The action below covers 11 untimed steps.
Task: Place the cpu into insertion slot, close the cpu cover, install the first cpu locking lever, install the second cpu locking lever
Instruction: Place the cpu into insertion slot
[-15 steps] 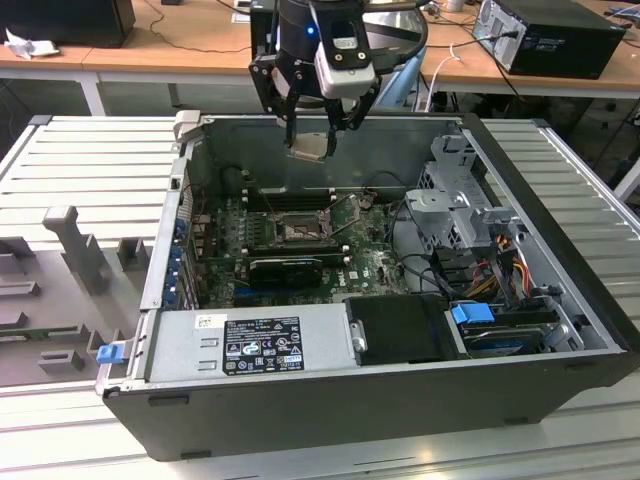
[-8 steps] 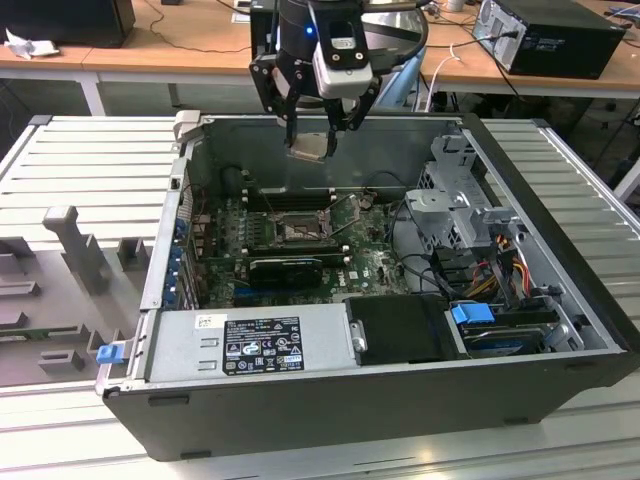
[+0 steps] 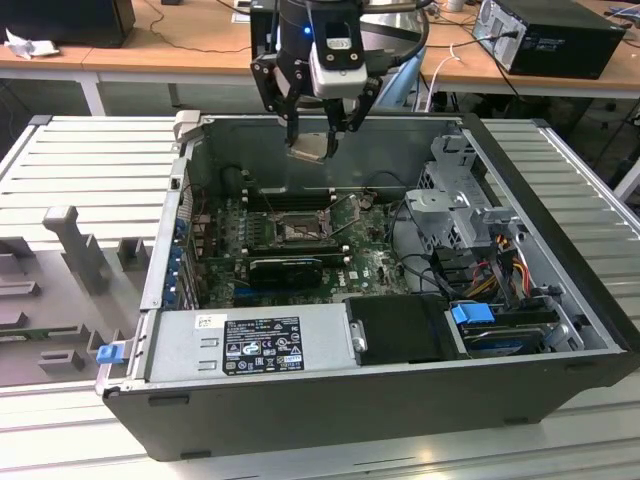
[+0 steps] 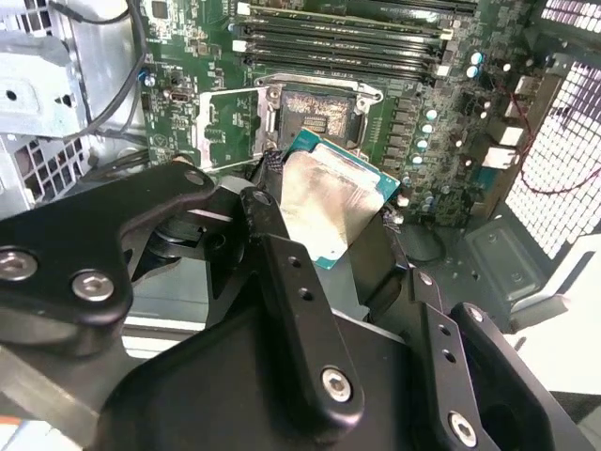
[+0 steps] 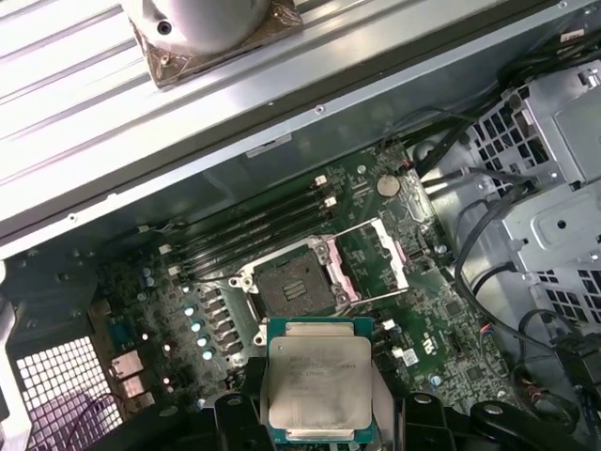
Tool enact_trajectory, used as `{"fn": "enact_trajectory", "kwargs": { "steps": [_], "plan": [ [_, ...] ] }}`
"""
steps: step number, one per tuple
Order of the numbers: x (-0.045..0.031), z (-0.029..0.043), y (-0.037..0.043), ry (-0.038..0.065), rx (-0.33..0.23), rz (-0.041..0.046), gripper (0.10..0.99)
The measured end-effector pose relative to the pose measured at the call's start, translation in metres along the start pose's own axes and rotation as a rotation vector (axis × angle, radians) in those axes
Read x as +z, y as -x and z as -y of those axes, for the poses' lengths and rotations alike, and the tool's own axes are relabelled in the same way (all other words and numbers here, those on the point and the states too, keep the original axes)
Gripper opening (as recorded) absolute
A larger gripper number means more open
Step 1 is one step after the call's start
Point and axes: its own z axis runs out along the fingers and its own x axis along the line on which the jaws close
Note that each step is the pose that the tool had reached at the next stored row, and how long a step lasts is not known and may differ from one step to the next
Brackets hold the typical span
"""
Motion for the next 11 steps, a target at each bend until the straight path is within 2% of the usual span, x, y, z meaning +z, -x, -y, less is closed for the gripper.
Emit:
{"fn": "enact_trajectory", "kwargs": {
  "steps": [11],
  "plan": [
    [0.0, 0.0, 0.0, 0.002, 0.079, 0.0069, 0.529]
  ]
}}
